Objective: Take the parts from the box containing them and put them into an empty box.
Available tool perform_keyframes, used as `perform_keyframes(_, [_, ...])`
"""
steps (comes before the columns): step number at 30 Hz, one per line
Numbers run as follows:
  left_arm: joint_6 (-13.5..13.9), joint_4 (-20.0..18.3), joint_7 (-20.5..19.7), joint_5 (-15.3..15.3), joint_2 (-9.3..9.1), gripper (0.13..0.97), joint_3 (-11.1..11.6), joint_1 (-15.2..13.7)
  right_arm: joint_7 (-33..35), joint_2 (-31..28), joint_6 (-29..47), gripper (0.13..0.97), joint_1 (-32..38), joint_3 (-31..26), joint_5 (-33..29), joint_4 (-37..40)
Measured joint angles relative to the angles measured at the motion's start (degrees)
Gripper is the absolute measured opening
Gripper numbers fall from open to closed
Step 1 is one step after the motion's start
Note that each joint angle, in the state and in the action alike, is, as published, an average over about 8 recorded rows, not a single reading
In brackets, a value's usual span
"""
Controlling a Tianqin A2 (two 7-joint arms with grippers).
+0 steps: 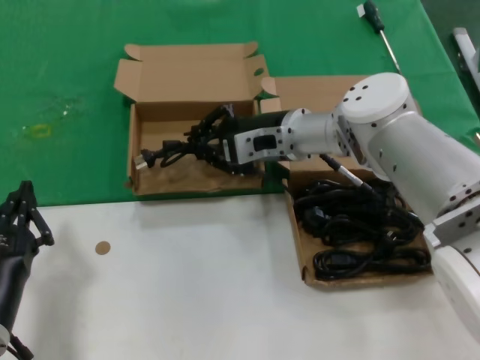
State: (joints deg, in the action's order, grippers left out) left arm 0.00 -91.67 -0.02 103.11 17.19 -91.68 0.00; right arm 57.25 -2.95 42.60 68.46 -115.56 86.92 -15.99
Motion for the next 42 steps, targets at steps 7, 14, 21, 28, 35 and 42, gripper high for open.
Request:
perform_keyframes(7, [0.0, 0.0, 0.0, 0.0, 0.00, 0.152, 0.0, 0.0, 3.1, 0.8, -0.3, 0.269, 0.9, 1.2, 0.5, 3.5])
perform_keyframes(14, [0.0, 0.0, 0.0, 0.0, 0.00, 0.152, 0.0, 0.0, 2.4, 0.3, 0.2, 0.347, 0.3, 1.4, 0.2, 2.2])
perform_keyframes(21, [0.0, 0.0, 0.0, 0.0, 0.00, 0.152, 0.0, 0.0, -3.7, -2.3, 1.1, 0.460, -2.4, -0.2, -1.6, -6.4])
perform_keyframes(28, [0.0, 0.0, 0.0, 0.0, 0.00, 0.152, 0.0, 0.0, -11.7, -6.5, 2.2, 0.608, -6.2, -2.2, -3.6, -18.2])
perform_keyframes(35, [0.0, 0.0, 0.0, 0.0, 0.00, 0.152, 0.0, 0.0, -18.3, -11.4, 3.2, 0.703, -10.3, -3.3, -5.0, -30.4])
perform_keyframes(42, [0.0, 0.0, 0.0, 0.0, 0.00, 0.152, 0.0, 0.0, -21.8, -14.4, 3.4, 0.829, -12.9, -3.4, -5.3, -37.8])
